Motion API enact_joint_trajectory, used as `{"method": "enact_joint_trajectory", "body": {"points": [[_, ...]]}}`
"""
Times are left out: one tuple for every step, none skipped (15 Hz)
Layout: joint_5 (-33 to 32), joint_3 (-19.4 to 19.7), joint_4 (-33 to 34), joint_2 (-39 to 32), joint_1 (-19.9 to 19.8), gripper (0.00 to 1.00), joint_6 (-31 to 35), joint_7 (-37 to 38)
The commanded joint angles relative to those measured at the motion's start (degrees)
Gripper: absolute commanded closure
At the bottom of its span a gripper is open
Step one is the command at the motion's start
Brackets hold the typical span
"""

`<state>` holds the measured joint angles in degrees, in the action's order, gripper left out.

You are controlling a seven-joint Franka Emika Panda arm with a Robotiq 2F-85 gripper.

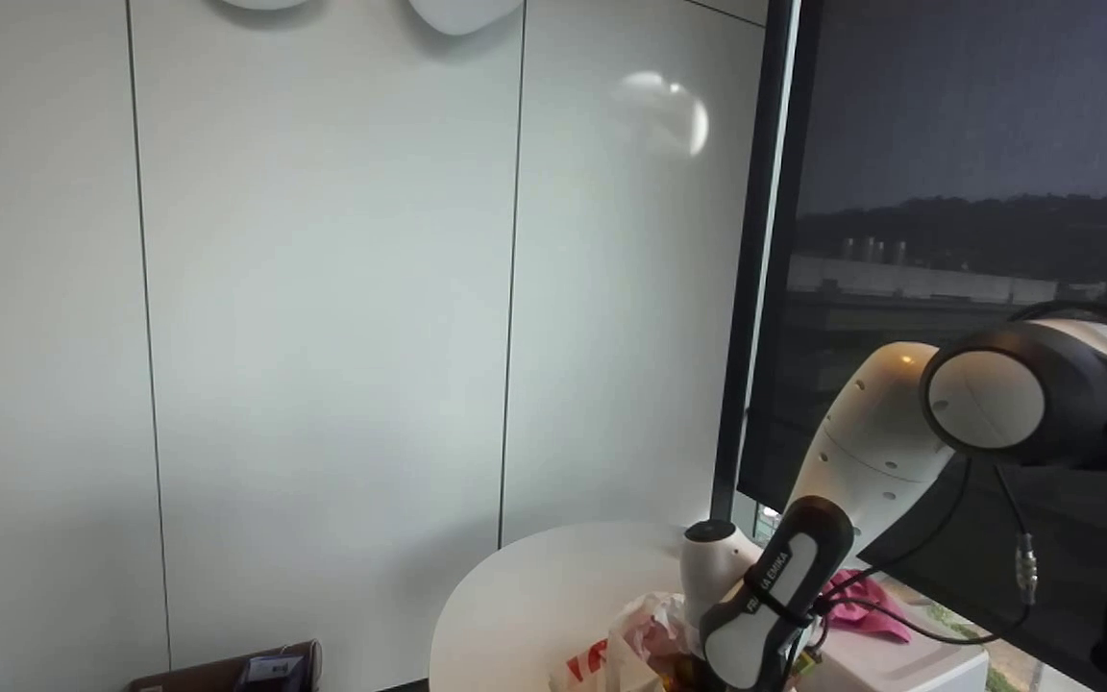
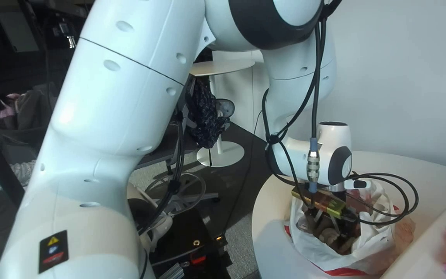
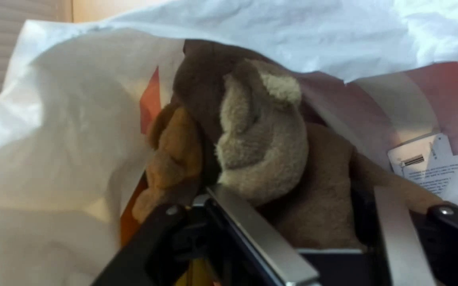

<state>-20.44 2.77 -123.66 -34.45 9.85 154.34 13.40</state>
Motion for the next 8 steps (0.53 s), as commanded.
{"method": "enact_joint_trajectory", "body": {"points": [[2.2, 1.5, -0.7, 0.8, 0.6, 0.67, -1.1, -1.3], [2.3, 1.8, -1.4, 1.6, 0.8, 0.74, -1.6, -1.2], [2.6, 1.8, -2.2, 2.8, 0.6, 0.82, -2.1, -1.3], [3.2, 1.6, -2.8, 3.9, 0.4, 0.88, -2.9, -1.3], [4.0, 1.3, -3.6, 5.6, 0.1, 0.93, -3.8, -1.4], [4.9, 0.8, -4.5, 7.5, -0.6, 0.93, -4.3, -1.9], [6.3, 0.1, -5.4, 9.6, -1.4, 0.91, -4.9, -2.5], [7.9, -0.6, -6.3, 11.9, -2.2, 0.9, -5.0, -3.1]]}}
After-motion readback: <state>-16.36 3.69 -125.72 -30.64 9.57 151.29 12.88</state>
